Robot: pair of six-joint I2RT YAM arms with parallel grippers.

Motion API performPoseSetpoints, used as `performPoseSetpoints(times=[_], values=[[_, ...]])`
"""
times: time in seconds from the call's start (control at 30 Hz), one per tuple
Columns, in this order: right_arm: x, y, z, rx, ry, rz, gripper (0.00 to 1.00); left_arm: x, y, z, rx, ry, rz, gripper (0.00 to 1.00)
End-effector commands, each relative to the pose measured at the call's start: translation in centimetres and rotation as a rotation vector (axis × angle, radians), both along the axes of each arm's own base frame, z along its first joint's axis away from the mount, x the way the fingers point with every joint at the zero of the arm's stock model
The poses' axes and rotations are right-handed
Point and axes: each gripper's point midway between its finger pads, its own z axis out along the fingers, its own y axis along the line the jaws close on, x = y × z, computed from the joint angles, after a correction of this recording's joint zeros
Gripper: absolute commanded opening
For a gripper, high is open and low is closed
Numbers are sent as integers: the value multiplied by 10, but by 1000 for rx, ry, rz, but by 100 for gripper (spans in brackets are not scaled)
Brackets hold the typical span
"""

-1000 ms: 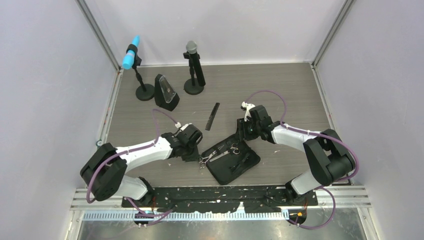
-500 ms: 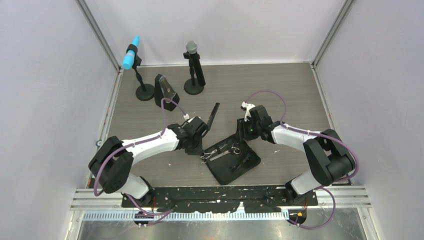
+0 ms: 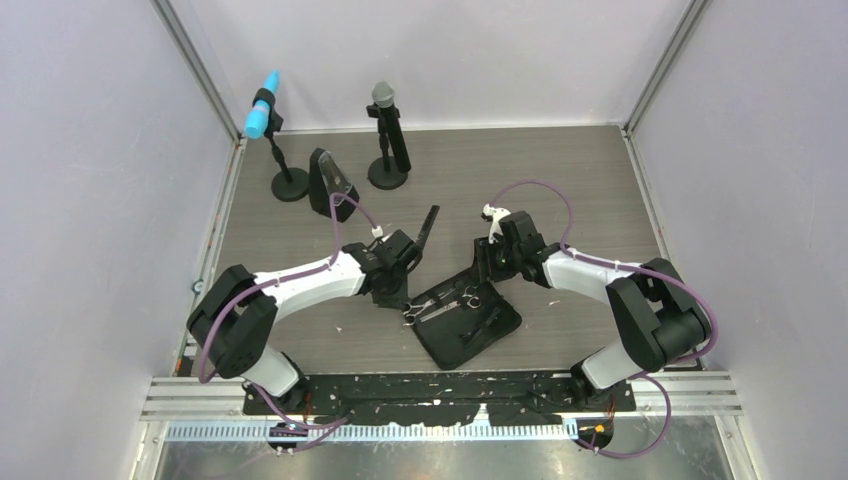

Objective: Sort the hair-cutting tools
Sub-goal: Place the scissors in the hairdressing tool bag.

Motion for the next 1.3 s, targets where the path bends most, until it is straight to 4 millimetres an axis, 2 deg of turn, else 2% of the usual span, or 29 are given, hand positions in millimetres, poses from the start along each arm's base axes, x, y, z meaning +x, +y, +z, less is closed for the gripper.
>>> performPoseSetpoints(times=[0.0,0.27,0.63,0.83,1.03,1.17,1.27], values=[[1,14,14,69,-34,43,47,22,-31,21,-132,-74,40,0],[-1,18,12,99,-28,45,46,24,-44,26,-185,-91,80,0],[-4,22,13,117,-22,47,45,31,-69,33,-178,-115,50,2],[1,13,25,86,-65,6,48,28,-57,30,-168,-136,86,2],[5,-7,56,14,-153,-73,51,21,-45,22,-124,-119,85,2],[-10,-5,76,-9,-181,-65,51,17,-38,20,-101,-108,83,2],[-26,6,78,-11,-167,-42,51,15,-34,20,-84,-108,78,2]])
